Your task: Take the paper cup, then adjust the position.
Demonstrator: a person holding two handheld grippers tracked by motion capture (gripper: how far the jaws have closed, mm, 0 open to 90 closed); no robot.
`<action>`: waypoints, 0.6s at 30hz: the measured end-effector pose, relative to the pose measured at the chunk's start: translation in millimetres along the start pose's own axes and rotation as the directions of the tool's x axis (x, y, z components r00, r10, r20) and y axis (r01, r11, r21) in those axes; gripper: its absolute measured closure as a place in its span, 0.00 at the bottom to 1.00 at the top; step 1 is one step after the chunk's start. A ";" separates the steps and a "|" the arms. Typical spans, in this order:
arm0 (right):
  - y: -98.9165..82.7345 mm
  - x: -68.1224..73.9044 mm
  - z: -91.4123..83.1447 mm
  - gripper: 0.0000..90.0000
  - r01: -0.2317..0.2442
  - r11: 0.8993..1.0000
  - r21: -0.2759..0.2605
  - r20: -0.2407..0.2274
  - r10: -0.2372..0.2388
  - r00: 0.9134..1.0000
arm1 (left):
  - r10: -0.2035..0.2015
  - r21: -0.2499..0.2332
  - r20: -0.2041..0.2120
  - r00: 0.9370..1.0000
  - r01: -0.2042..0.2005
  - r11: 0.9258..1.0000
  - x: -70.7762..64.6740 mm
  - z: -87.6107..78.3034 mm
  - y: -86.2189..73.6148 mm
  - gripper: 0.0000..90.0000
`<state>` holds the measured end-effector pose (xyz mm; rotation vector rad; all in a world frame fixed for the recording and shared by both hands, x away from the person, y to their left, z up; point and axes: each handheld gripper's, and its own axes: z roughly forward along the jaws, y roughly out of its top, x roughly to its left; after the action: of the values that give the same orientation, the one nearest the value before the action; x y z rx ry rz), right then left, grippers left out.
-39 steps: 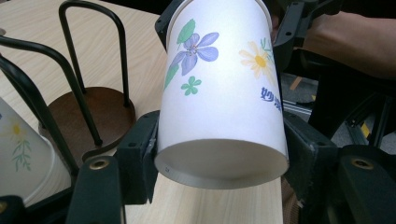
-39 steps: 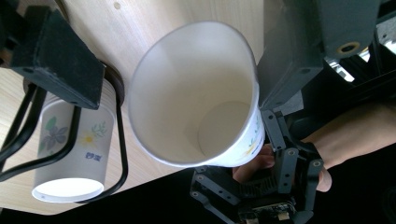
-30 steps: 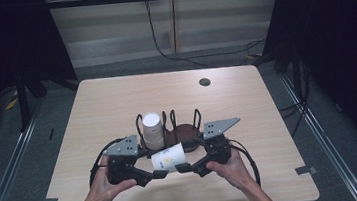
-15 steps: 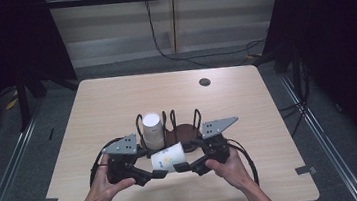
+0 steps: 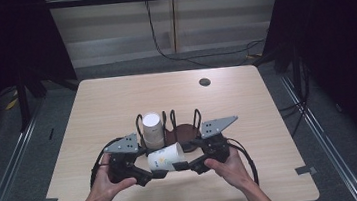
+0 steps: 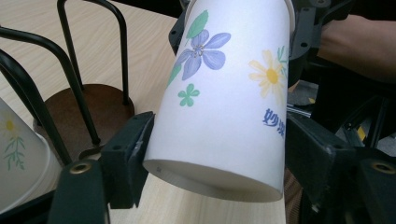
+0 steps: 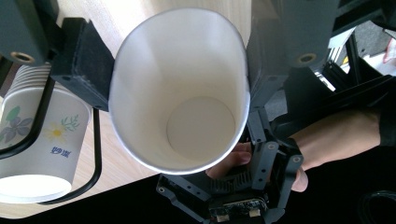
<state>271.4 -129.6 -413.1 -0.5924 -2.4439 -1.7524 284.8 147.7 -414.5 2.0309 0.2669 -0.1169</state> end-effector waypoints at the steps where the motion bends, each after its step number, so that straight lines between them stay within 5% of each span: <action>1: -0.1 -0.2 0.2 0.35 0.000 1.000 -0.001 0.002 0.000 1.000 | 0.000 0.002 -0.006 1.000 0.000 1.000 -0.1 -0.2 0.0 0.29; 4: -0.5 -0.8 -0.9 0.35 -0.004 1.000 0.000 0.009 0.004 1.000 | -0.015 0.020 -0.022 1.000 0.015 1.000 1.7 -0.2 -0.2 0.19; 18: -0.4 -3.5 -7.8 0.35 -0.008 1.000 0.002 0.032 0.008 0.999 | -0.051 0.044 -0.083 0.995 0.054 0.998 4.1 -4.5 -6.1 0.18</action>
<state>273.2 -137.8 -411.8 -0.6347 -2.4600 -1.7510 287.2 154.9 -418.5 2.0777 0.3723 -0.0732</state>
